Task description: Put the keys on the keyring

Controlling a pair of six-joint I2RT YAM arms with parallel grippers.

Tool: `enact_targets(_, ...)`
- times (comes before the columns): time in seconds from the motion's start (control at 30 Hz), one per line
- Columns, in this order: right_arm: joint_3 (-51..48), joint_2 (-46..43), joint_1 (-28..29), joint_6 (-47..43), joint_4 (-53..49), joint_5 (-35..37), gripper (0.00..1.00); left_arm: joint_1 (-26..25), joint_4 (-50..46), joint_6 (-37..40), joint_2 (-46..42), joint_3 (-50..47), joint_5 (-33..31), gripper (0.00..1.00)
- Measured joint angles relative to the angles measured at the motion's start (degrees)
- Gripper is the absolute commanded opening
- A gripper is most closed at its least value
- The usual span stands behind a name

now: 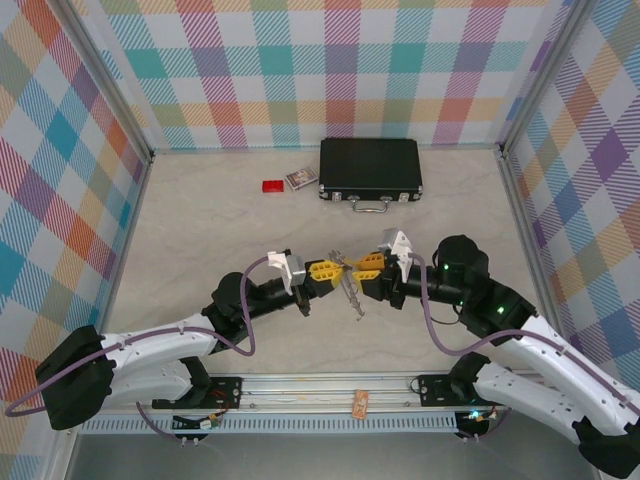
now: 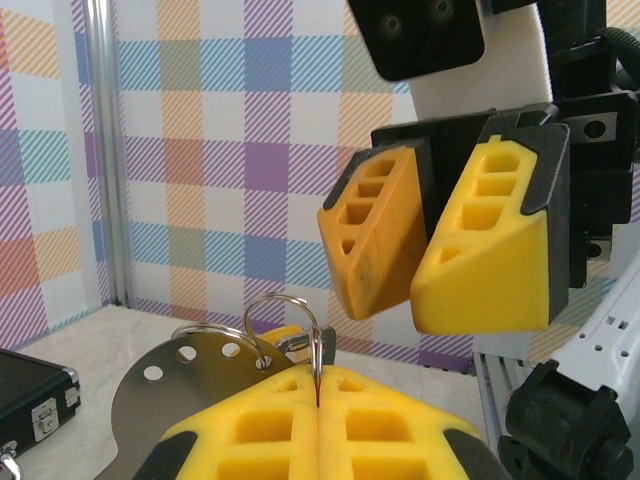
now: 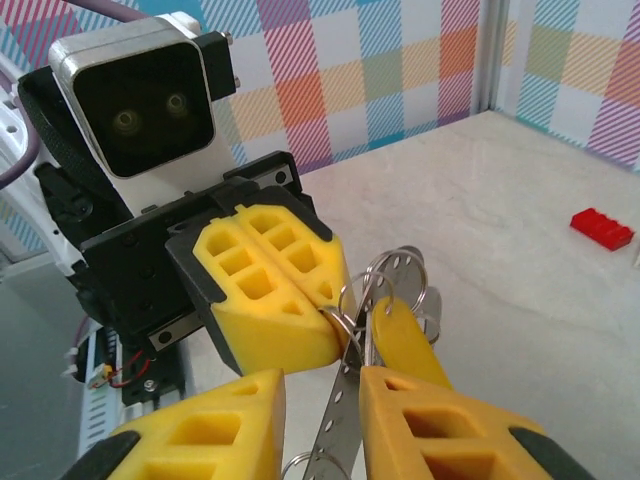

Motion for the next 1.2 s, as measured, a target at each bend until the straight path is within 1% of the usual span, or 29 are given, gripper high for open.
enact_targets(0.23, -0.04, 2.86, -1.44, 2.99, 2.21, -5.62, 0.22, 0.11, -0.04, 0.00, -0.44, -0.04, 0.00, 0.00)
enact_targets(0.53, -0.79, 1.46, -2.99, 4.74, 2.29, -7.52, 0.23, 0.83, -0.07, 0.00, -0.74, -0.07, -0.59, 0.00)
enact_targets(0.63, -0.79, 1.31, -3.48, 5.97, 2.73, -9.11, 0.26, 0.96, -0.20, 0.02, -0.72, -0.07, -0.79, 0.00)
enact_targets(0.7, -0.79, 1.77, -4.00, 7.10, 3.19, -10.54, 0.27, 1.05, -0.50, 0.00, -0.72, -0.07, -1.11, 0.00)
enact_targets(0.93, -0.79, 5.64, -6.73, 11.58, 6.58, -16.06, 0.27, 1.11, -2.19, 0.07, -0.74, -0.02, -1.97, 0.00)
enact_targets(1.2, -0.79, 6.99, -7.69, 13.03, 8.31, -18.32, 0.27, 1.27, -2.40, 0.24, -0.76, 0.04, -1.99, 0.00)
